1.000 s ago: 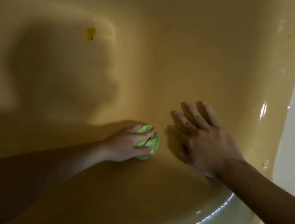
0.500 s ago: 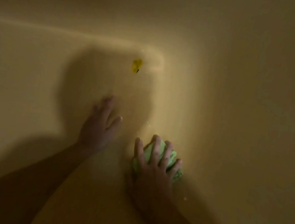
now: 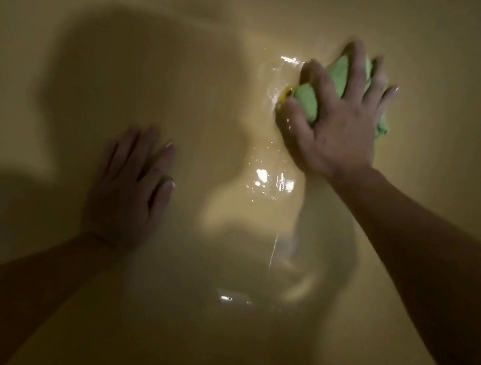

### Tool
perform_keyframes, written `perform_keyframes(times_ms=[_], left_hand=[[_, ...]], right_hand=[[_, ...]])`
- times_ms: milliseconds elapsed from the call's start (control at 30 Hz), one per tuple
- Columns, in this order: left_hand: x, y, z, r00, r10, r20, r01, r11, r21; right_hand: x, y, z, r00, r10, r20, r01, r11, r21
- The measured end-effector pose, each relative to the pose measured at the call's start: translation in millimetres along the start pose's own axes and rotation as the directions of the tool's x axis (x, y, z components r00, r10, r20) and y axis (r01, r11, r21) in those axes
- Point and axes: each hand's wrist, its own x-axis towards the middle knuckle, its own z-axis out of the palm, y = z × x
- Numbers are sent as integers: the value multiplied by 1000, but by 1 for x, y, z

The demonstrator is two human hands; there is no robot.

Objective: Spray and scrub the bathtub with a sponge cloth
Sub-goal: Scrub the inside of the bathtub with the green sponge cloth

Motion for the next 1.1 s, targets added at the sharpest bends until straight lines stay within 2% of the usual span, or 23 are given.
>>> perform_keyframes(times_ms=[67,167,267,333,433,533,600,667,733,833,933,1000,1033,1100], left_hand=[[3,-6,-2,1000,17,-4,-17,1000,-2],[8,-15,-5,999,33,-13,-33,999,0],[10,-16,-6,1000,20,10,-20,1000,15],[11,-17,-10,1000,10,20,-10,1000,20],[12,-16,-13,1000,8,14,-8,1000,8],[13,-21,-13,999,29,17,-29,1000,6],[13,-24,-13,999,37,20,-37,999,15],[13,-27,-14,999,38,18,-38,999,11],[15,-30,-14,999,41,22,-42,999,15],[17,-35,-16,998,52,39,-52,998,21],[18,-37,-17,999,37,39,-38,999,26],[18,-38,-17,999,38,29,-38,999,21],[19,-38,-16,999,45,23,-45,999,21],[19,-40,-15,998,57,13,-57,998,22]], right_hand=[[-4,0,2,999,4,-46,-1,999,54],[-83,-10,10,997,-55,-56,62,989,135],[-184,-25,16,976,-183,118,158,968,194],[-215,-23,18,939,-282,195,244,950,194],[-155,-3,19,933,-342,111,325,934,146],[-39,3,15,986,-143,-82,151,983,102],[10,-2,13,988,-24,-153,37,996,86],[10,-10,17,980,3,-200,19,994,108],[-33,-15,24,979,-40,-202,71,987,147],[-138,-26,32,988,-145,-49,152,969,195],[-197,-25,29,943,-316,108,296,941,164],[-171,-11,25,918,-384,94,366,916,167],[-145,-5,24,927,-371,53,357,917,176],[-74,0,22,966,-246,-83,258,949,182]])
